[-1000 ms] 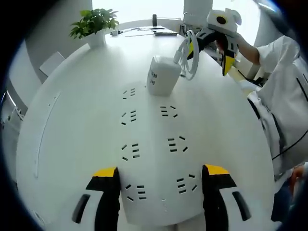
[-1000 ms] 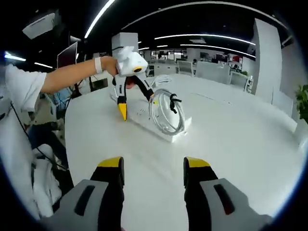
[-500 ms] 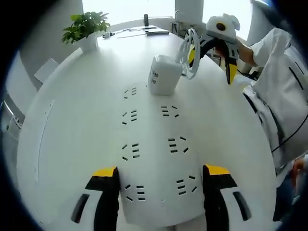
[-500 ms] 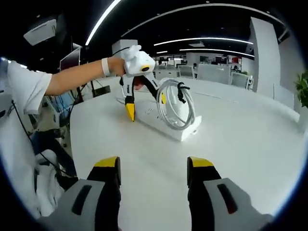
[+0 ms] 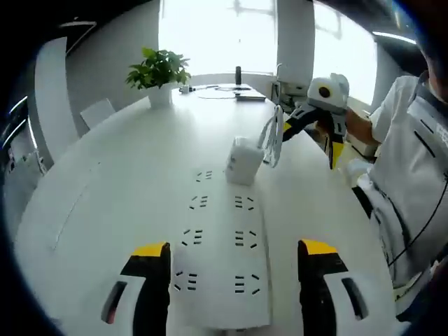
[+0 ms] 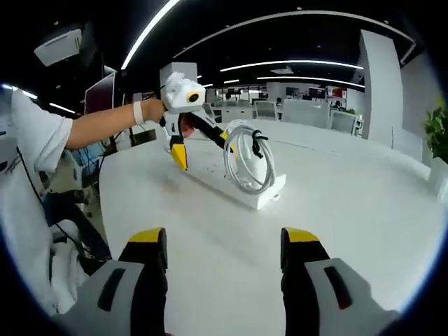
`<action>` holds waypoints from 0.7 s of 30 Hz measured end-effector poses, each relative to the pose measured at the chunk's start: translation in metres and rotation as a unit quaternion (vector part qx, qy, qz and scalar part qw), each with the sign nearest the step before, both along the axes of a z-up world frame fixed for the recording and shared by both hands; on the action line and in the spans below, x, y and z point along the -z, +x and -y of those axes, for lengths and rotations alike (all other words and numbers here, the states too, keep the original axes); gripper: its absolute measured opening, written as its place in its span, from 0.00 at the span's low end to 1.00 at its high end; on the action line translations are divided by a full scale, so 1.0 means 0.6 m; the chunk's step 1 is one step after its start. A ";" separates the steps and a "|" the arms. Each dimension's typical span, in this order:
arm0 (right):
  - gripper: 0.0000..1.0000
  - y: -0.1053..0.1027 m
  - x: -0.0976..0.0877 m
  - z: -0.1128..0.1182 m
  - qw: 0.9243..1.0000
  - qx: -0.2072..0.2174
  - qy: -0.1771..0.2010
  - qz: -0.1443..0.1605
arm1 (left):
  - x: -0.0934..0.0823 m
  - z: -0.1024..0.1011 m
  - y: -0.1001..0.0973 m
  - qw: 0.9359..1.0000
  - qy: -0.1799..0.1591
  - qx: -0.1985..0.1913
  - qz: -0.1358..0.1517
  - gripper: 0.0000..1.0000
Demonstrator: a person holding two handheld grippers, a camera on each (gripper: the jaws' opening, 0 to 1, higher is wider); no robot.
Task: Straighten the power strip on the desk, plug the charger into it
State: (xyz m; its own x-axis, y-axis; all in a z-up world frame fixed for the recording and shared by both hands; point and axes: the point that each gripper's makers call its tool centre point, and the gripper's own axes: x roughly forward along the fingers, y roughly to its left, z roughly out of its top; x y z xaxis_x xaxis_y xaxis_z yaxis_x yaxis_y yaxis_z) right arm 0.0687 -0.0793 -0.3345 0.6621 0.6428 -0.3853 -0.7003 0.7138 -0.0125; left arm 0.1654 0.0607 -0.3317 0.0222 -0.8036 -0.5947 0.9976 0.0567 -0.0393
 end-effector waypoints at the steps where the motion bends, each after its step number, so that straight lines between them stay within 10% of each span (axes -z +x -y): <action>1: 0.65 -0.001 -0.001 0.001 1.000 0.001 0.002 -0.001 | -0.011 0.001 -0.014 1.000 -0.027 -0.010 -0.004 0.86; 4: 0.70 -0.008 -0.004 0.004 0.999 0.016 0.023 -0.017 | -0.026 0.001 -0.047 0.996 -0.080 -0.047 -0.017 0.97; 10: 0.74 -0.013 -0.014 0.014 0.998 0.030 0.043 -0.017 | -0.006 -0.023 -0.105 0.993 -0.082 -0.086 -0.017 0.96; 21: 0.75 -0.049 -0.018 0.024 0.999 0.047 0.024 -0.010 | -0.009 -0.064 -0.225 0.951 -0.144 -0.242 -0.130 0.95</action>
State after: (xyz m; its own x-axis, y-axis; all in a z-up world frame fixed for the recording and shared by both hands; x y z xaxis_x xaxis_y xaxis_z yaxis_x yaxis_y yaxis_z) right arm 0.0395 -0.0939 -0.3238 0.7133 0.5963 -0.3684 -0.6298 0.7759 0.0365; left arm 0.0303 0.0988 -0.3266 0.3134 -0.8672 -0.3868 0.8114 0.4562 -0.3654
